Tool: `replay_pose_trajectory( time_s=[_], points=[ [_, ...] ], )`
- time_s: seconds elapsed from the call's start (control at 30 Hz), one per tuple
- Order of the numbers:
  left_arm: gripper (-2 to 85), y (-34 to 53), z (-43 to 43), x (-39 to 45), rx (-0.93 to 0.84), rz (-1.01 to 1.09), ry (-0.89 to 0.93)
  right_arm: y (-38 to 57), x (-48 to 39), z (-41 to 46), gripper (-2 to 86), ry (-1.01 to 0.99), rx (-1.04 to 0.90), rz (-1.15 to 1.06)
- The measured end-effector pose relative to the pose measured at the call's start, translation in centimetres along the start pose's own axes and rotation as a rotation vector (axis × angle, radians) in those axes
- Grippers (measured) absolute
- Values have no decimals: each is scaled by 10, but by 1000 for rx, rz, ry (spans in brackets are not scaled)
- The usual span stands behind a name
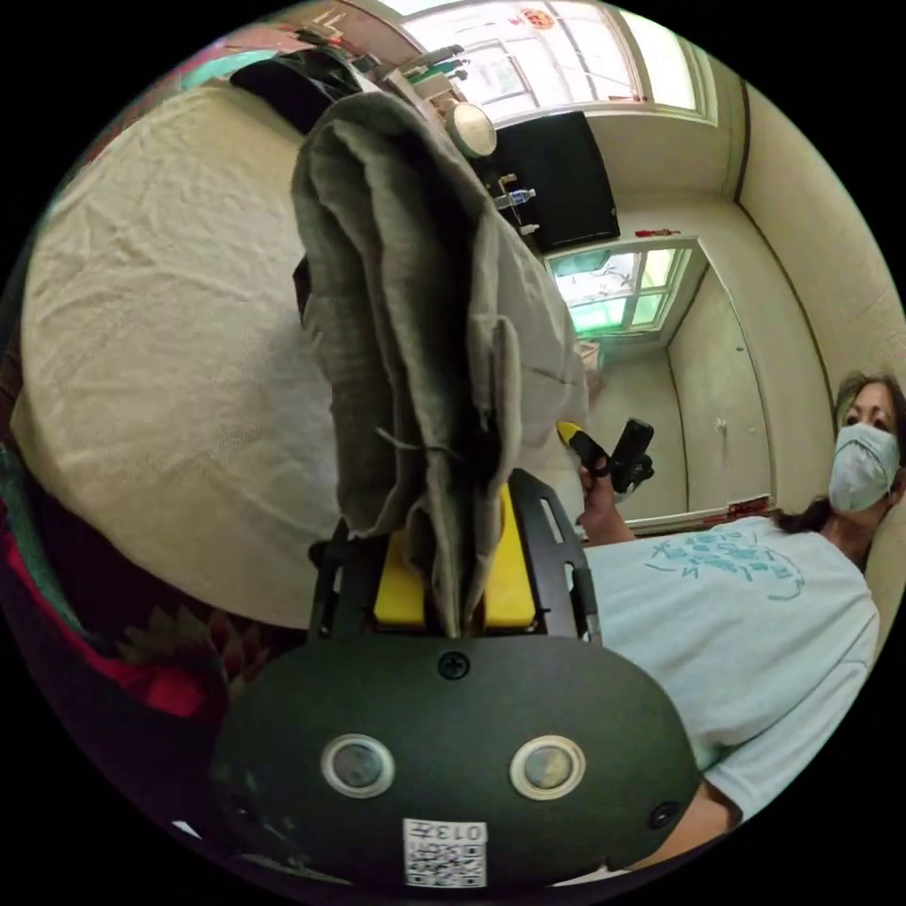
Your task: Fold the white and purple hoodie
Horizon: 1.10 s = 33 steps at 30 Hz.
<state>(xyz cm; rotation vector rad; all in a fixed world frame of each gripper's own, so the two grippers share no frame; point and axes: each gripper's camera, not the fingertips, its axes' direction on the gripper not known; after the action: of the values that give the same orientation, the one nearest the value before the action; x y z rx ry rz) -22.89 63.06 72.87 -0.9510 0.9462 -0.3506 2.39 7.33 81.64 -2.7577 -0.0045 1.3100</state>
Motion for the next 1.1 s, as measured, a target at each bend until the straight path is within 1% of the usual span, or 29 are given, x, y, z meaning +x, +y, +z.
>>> replay_pose_trajectory(
  time_s=[0.03, 0.1, 0.17, 0.37, 0.5, 0.6, 0.67, 0.7, 0.77, 0.8, 0.87, 0.9, 0.97, 1.03, 1.1],
  points=[
    [89, 8, -8, 6, 46, -21, 40, -3, -6, -3, 66, 9, 7, -30],
    [90, 20, -19, 24, 103, -6, 22, -17, -24, -7, 66, 5, 18, -117],
    [91, 33, -32, 44, 157, -9, -2, -26, -29, -6, 67, -26, 22, -145],
    [89, 35, -57, 87, 196, 4, -138, -64, -23, 22, 67, -147, -11, -157],
    [85, 2, -72, 93, 216, 34, -141, -110, -24, 36, 68, -149, 39, -184],
    [85, -60, -90, 96, 197, 103, -145, -159, -16, 48, 68, -137, 111, -161],
    [86, -131, -107, 103, 149, 174, -171, -195, -10, 56, 67, -121, 159, -126],
    [87, -149, -111, 104, 137, 187, -179, -219, -7, 63, 66, -99, 192, -115],
    [90, -224, -126, 111, 84, 263, -211, -256, -1, 74, 65, -66, 241, -83],
    [91, -243, -129, 112, 74, 279, -219, -279, 4, 83, 64, -52, 272, -56],
    [95, -311, -135, 106, 31, 332, -240, -311, 9, 101, 62, -3, 313, -40],
    [97, -327, -135, 102, 23, 333, -247, -330, 15, 116, 61, 24, 328, -18],
    [103, -380, -124, 78, -16, 330, -283, -355, 29, 141, 60, 54, 334, 34],
    [108, -411, -109, 50, -42, 296, -300, -376, 45, 171, 61, 94, 316, 75],
    [113, -429, -88, 18, -65, 256, -337, -394, 65, 216, 67, 163, 242, 137]
  ],
)
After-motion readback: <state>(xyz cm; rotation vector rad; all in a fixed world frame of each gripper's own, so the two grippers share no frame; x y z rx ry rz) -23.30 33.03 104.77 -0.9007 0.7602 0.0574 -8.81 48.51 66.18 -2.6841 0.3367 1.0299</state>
